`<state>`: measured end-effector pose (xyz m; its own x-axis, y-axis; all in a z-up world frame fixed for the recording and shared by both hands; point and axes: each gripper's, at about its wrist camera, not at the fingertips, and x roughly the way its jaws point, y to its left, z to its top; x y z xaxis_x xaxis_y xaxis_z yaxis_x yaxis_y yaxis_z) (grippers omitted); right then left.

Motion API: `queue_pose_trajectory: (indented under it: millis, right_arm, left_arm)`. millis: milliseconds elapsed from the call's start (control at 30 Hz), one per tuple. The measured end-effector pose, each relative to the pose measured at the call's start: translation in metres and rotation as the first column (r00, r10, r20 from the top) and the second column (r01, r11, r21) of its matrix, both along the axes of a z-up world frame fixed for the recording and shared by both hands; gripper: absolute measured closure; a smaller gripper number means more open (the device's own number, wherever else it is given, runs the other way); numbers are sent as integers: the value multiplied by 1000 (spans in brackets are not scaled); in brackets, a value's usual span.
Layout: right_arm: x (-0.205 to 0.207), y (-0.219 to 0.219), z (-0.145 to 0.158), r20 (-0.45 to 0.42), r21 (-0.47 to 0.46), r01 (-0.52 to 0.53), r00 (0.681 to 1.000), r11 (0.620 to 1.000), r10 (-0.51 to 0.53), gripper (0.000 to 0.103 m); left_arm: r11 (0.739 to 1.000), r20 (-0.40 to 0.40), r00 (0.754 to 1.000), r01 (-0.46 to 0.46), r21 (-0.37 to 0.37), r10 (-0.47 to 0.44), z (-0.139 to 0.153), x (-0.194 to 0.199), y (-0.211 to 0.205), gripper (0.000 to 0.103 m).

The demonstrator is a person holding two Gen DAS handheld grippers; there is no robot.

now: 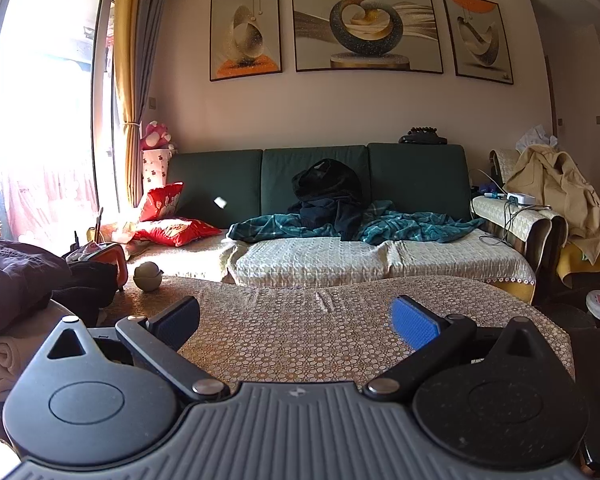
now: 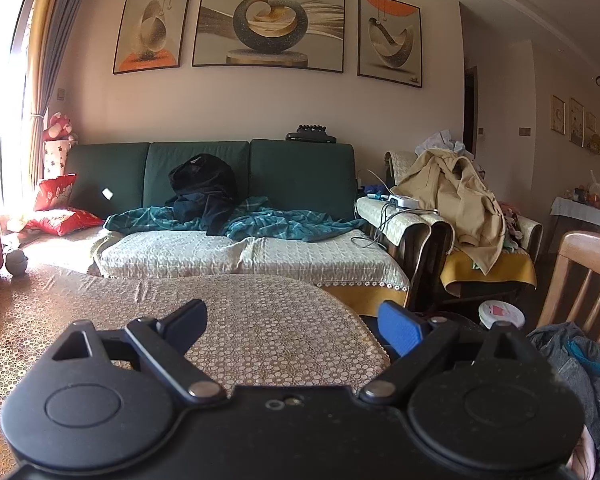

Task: Fold clothes
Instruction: 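Carry both tools toward the clothes pile on the wooden chair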

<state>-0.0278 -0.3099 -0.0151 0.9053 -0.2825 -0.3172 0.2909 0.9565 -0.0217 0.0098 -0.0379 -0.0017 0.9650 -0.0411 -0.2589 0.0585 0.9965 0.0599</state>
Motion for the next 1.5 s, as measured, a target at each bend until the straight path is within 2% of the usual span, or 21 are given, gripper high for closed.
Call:
queue_pose_trajectory:
  millis: [100,333,567,700,1000,1200,1333,1500]
  right_arm:
    - [-5,-8,-2,7,-1,16,1000,1000,-16,0]
    - [-21,-45,-14,14,7,93,996,996,-93,0]
    - [-52,-99,-28,55,0,190,980,982,-189,0]
    - [-66,-124,-38,40,12,252,967,968,-252,0]
    - [-79,-153,-49,33,-17,323,946,946,-322,0]
    - [-91,-167,-63,11,-36,350,937,936,-350,0]
    - [-102,-175,-82,-54,-27,352,934,936,-353,0]
    - [-110,-182,-108,-134,-27,372,918,928,-372,0]
  left_arm:
    - [1000,-10,1000,27,4,-27,0,2,-12,0]
    - [988,-33,988,154,2,-153,2,17,-63,0]
    - [958,-42,957,287,-18,-287,-3,28,-134,0]
    - [937,-26,936,350,-20,-351,-7,28,-167,0]
    - [919,-21,919,392,-33,-393,-12,28,-204,0]
    - [895,-33,894,446,-14,-446,-19,28,-222,0]
    - [861,-48,860,509,24,-507,-30,24,-240,0]
    - [788,-61,790,613,49,-610,-42,15,-264,0]
